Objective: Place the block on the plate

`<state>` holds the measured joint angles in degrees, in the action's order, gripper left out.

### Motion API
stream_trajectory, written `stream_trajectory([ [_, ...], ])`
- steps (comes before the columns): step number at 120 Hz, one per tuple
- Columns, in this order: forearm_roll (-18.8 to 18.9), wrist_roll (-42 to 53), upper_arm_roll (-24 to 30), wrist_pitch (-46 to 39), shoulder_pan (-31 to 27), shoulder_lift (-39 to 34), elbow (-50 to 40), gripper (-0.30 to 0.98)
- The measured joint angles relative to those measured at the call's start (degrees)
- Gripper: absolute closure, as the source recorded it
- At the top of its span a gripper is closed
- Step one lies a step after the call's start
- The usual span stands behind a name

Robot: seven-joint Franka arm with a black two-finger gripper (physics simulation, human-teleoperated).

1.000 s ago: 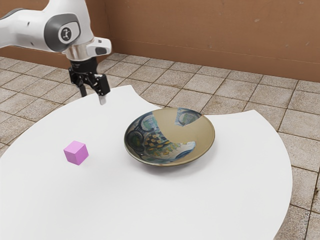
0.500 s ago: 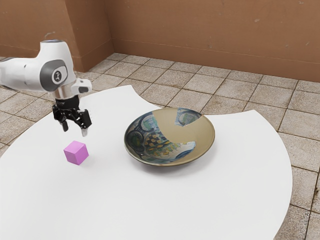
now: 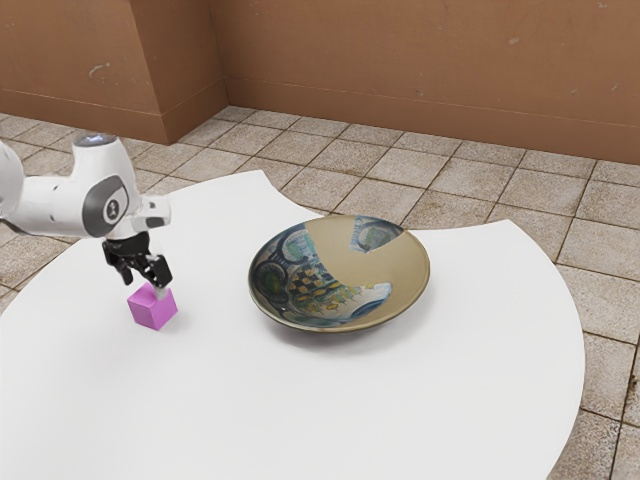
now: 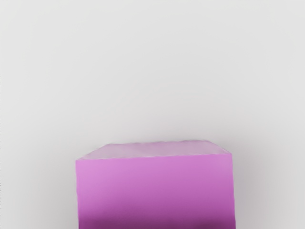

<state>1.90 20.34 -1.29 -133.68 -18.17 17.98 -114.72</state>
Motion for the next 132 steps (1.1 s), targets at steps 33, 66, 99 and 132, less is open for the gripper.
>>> stream_trajectory([
  [33,-1.4,2.5,0.0,-3.2,0.1,3.2,0.0,0.0],
  [66,-1.6,2.7,0.0,-4.0,0.1,4.4,0.0,0.12],
  [99,-1.5,2.2,0.1,-4.1,-0.1,4.3,0.1,0.27],
  [132,-1.5,1.4,0.0,-3.4,2.3,-0.8,-0.3,0.31],
])
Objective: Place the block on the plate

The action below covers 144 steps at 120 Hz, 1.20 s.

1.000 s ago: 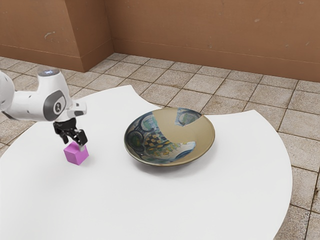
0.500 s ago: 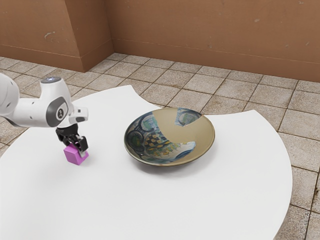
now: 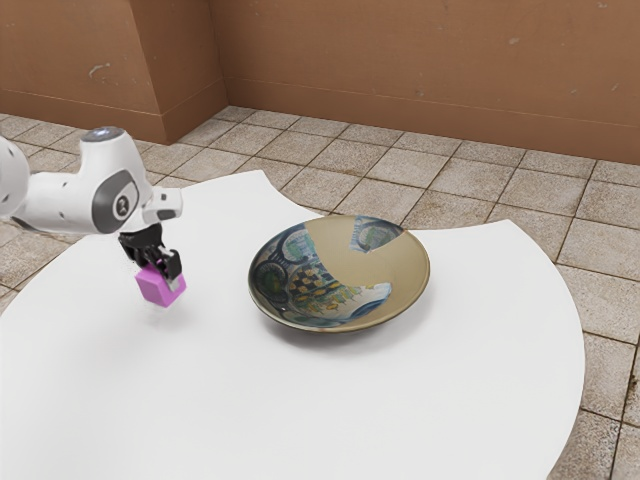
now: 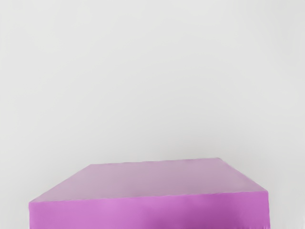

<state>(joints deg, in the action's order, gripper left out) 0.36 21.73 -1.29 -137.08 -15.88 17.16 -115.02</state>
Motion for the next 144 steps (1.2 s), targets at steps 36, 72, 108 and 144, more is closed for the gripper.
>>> stream_trajectory([
  [36,-0.4,-1.6,-0.8,1.8,14.5,-5.7,3.8,0.31],
  [72,-0.8,-4.0,-0.7,2.1,25.2,6.7,17.6,0.31],
  [108,-2.6,-5.2,-0.7,2.1,25.5,15.0,23.7,0.24],
  [144,-3.9,-5.5,-0.3,8.1,24.3,3.5,20.8,0.06],
])
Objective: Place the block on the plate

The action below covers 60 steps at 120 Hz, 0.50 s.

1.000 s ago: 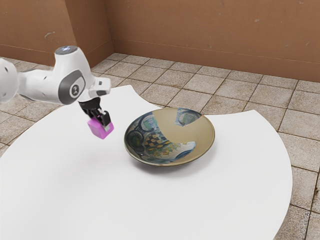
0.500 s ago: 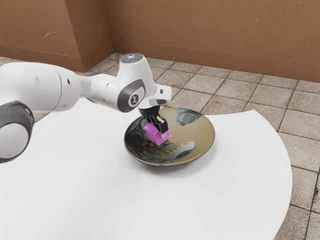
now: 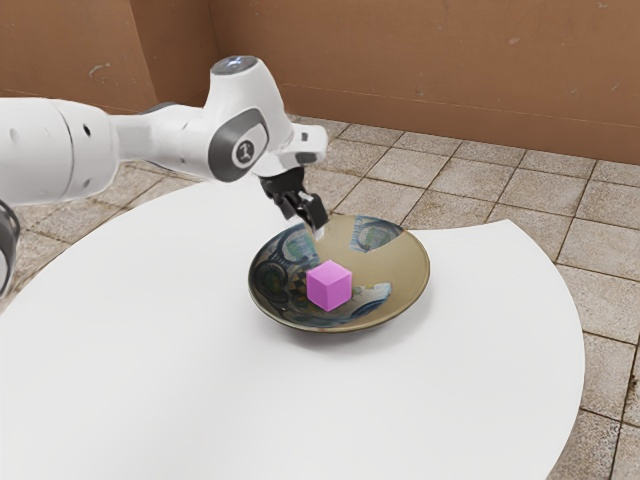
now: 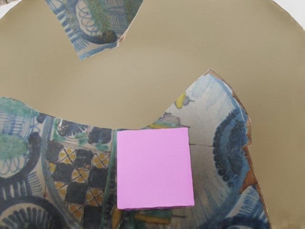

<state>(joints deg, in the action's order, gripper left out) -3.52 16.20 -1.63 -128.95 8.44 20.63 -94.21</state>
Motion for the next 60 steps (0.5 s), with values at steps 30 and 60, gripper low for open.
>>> stream_trajectory([
  [30,0.4,-0.9,0.2,14.0,-3.7,-12.9,-4.7,0.02],
  [60,0.6,-1.9,3.5,26.4,-9.6,-14.7,2.9,0.01],
])
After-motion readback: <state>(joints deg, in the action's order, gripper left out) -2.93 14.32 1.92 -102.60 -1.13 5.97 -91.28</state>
